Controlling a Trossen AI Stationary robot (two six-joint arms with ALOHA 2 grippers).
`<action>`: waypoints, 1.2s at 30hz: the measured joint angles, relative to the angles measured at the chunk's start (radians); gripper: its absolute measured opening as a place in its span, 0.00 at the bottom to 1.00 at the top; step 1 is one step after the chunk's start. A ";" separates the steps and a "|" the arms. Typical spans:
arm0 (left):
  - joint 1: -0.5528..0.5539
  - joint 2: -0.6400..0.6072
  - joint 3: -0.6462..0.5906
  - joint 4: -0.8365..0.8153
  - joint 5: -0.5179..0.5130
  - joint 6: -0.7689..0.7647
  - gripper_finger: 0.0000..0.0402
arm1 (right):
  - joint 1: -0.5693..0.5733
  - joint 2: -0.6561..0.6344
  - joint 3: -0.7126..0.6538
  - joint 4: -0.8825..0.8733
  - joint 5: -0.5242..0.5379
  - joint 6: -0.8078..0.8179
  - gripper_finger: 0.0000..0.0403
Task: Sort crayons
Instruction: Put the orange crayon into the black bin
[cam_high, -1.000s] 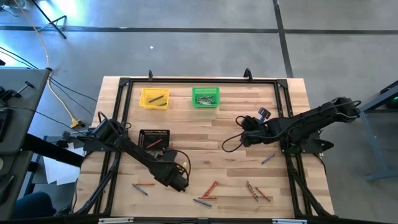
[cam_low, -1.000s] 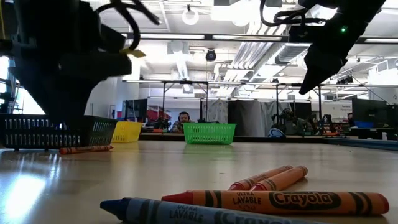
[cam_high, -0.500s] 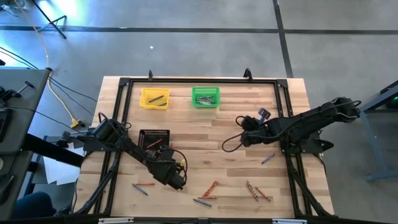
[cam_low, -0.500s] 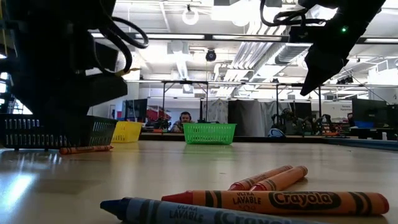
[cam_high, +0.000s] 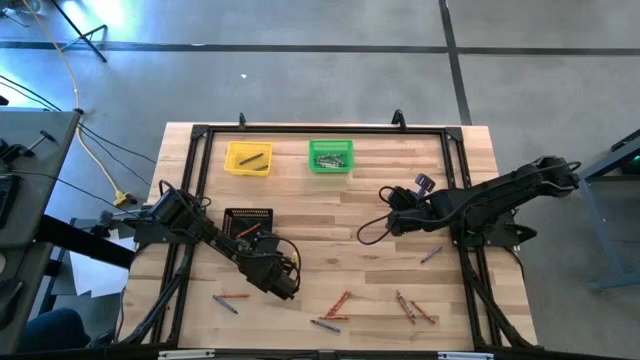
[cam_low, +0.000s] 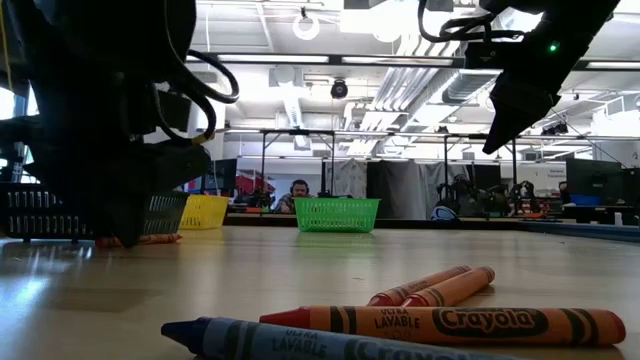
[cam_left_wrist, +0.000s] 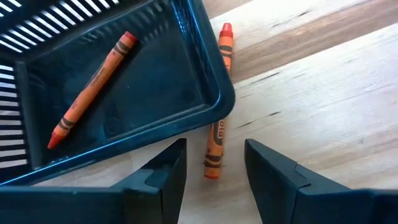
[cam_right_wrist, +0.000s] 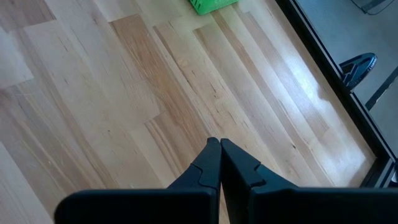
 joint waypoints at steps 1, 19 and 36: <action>0.002 0.000 0.000 0.001 0.001 0.001 0.38 | 0.000 0.000 0.000 0.000 0.000 0.000 0.00; 0.004 -0.001 0.000 0.049 0.050 0.025 0.18 | 0.000 0.000 0.000 0.001 0.000 0.000 0.00; 0.008 -0.003 -0.031 0.118 0.071 0.012 0.17 | 0.000 0.000 0.000 0.001 0.000 0.000 0.00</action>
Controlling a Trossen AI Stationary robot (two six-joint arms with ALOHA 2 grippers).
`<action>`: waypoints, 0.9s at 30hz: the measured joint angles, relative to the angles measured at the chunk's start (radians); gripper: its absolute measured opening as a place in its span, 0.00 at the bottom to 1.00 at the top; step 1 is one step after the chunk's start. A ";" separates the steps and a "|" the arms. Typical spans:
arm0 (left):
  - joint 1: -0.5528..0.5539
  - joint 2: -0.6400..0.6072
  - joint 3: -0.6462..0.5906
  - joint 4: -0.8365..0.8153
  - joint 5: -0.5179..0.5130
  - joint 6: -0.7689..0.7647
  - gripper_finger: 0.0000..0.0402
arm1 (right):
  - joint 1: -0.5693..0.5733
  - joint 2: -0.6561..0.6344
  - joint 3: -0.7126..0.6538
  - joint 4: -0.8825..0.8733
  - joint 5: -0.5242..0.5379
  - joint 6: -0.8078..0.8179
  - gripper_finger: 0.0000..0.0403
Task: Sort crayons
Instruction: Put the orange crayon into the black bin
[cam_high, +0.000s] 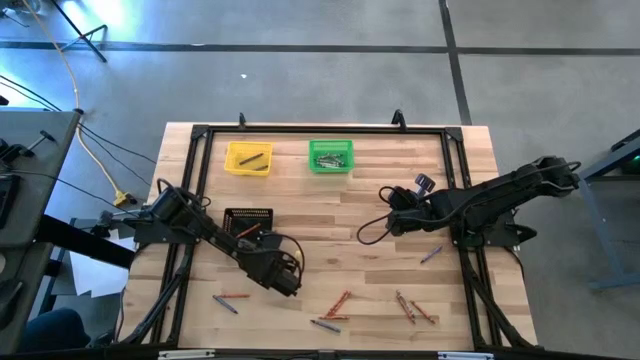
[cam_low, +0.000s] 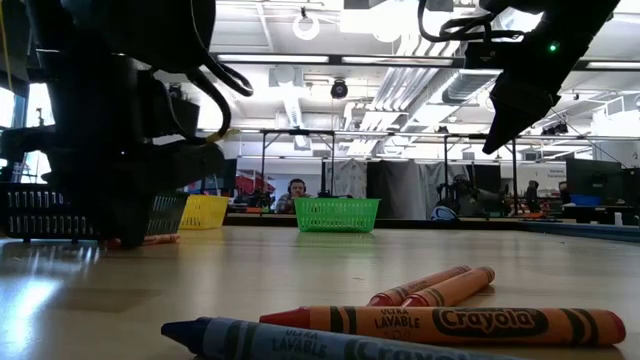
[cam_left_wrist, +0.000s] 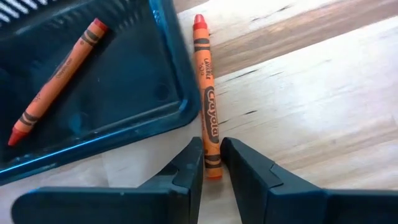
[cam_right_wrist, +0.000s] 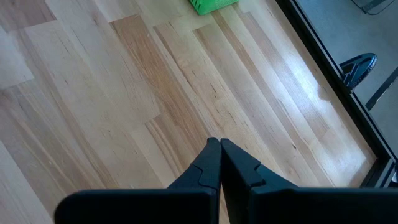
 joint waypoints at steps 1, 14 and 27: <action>0.002 -0.001 -0.012 0.005 0.013 -0.011 0.16 | 0.000 0.000 0.000 0.000 0.000 0.000 0.00; 0.000 -0.007 -0.039 0.024 0.000 -0.028 0.01 | 0.000 0.000 0.000 0.000 -0.001 0.000 0.00; -0.002 0.012 0.165 -0.099 0.043 0.091 0.00 | 0.000 0.000 0.000 0.000 -0.001 0.000 0.00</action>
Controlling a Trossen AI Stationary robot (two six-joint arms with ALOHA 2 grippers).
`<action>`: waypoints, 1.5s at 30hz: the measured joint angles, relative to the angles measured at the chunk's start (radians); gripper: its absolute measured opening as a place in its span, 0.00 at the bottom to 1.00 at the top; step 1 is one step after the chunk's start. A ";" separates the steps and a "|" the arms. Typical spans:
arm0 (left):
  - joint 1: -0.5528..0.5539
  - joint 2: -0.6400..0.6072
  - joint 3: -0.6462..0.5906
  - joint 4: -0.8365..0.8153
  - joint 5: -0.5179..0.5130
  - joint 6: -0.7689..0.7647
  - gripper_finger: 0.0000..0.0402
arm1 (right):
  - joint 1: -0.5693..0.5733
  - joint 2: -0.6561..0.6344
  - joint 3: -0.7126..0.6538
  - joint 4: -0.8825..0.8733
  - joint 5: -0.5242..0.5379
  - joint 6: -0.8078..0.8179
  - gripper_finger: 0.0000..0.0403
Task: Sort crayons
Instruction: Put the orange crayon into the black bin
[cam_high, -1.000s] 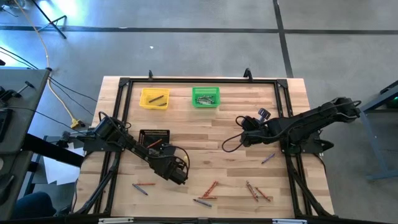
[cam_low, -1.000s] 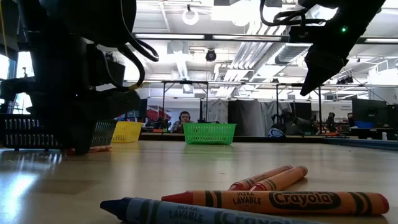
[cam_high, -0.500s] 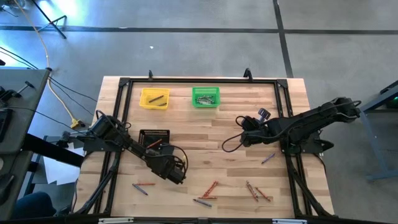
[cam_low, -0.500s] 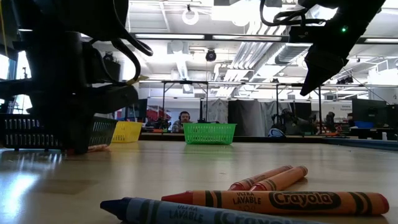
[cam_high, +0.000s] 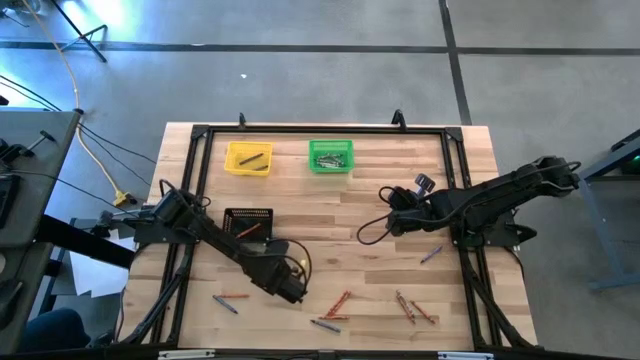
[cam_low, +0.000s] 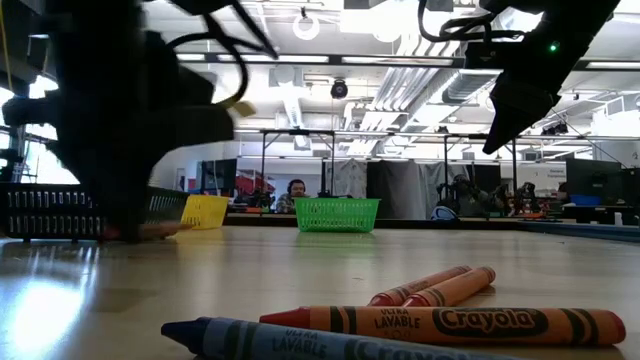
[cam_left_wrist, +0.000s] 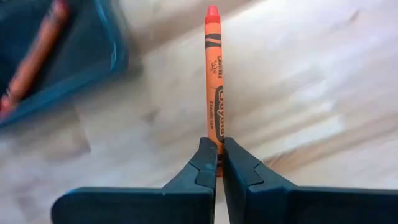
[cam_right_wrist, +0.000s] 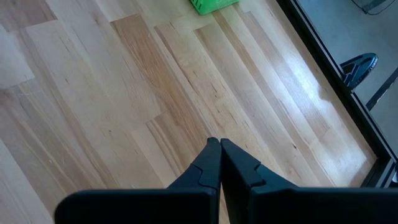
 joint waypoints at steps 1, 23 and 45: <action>0.001 0.000 0.010 0.006 -0.010 0.007 0.00 | 0.000 0.000 0.000 0.000 0.000 0.000 0.00; 0.027 -0.055 0.130 -0.505 -0.129 0.077 0.00 | 0.000 0.000 0.000 -0.002 -0.042 0.017 0.00; 0.035 -0.272 -0.287 -0.302 -0.031 -0.007 0.00 | 0.000 0.001 -0.001 -0.008 -0.087 0.064 0.00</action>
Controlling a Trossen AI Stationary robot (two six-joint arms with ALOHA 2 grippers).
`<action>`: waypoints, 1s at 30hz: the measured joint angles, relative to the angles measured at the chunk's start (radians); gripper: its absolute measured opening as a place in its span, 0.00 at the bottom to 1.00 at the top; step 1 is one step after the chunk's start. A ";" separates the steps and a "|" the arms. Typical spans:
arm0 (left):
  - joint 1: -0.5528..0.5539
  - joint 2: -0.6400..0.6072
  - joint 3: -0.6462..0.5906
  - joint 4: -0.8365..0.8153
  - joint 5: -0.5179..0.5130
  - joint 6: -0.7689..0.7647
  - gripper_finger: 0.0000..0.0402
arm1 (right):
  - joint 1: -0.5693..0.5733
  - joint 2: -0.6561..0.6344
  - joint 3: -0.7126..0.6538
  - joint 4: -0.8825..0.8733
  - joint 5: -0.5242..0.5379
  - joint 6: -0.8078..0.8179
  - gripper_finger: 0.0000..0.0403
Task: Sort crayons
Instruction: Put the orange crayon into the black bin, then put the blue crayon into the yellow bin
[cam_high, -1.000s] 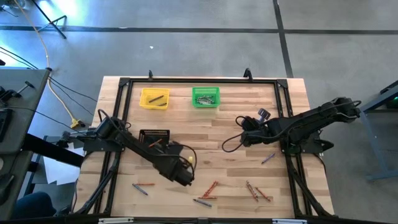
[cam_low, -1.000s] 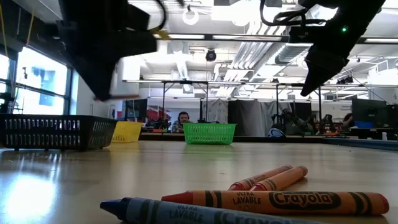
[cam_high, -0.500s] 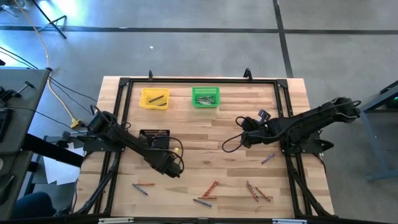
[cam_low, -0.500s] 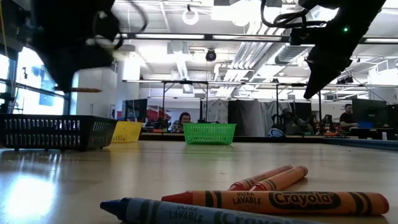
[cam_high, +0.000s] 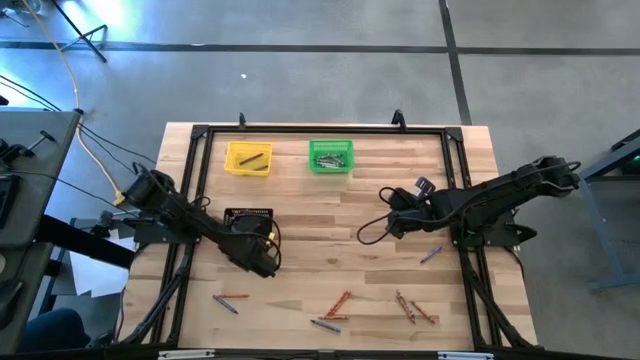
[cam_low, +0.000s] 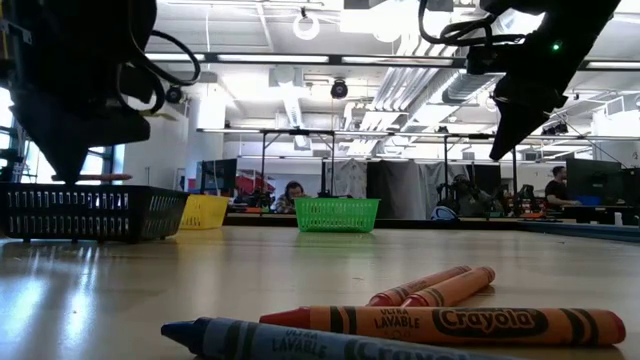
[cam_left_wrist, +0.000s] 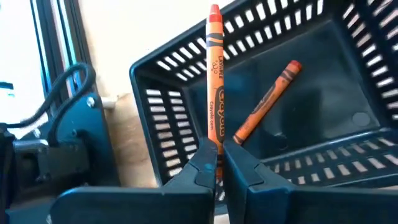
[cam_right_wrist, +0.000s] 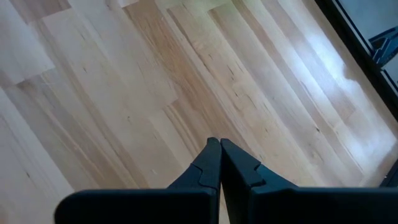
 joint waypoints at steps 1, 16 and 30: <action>-0.001 0.000 0.000 0.001 -0.002 0.020 0.00 | 0.000 0.000 0.000 0.000 0.000 0.000 0.00; 0.001 0.000 0.000 0.006 -0.012 0.160 0.17 | 0.000 0.000 0.000 -0.001 -0.003 0.019 0.00; -0.013 0.001 0.200 0.032 -0.165 0.293 0.21 | 0.000 0.000 0.000 -0.001 -0.003 0.019 0.00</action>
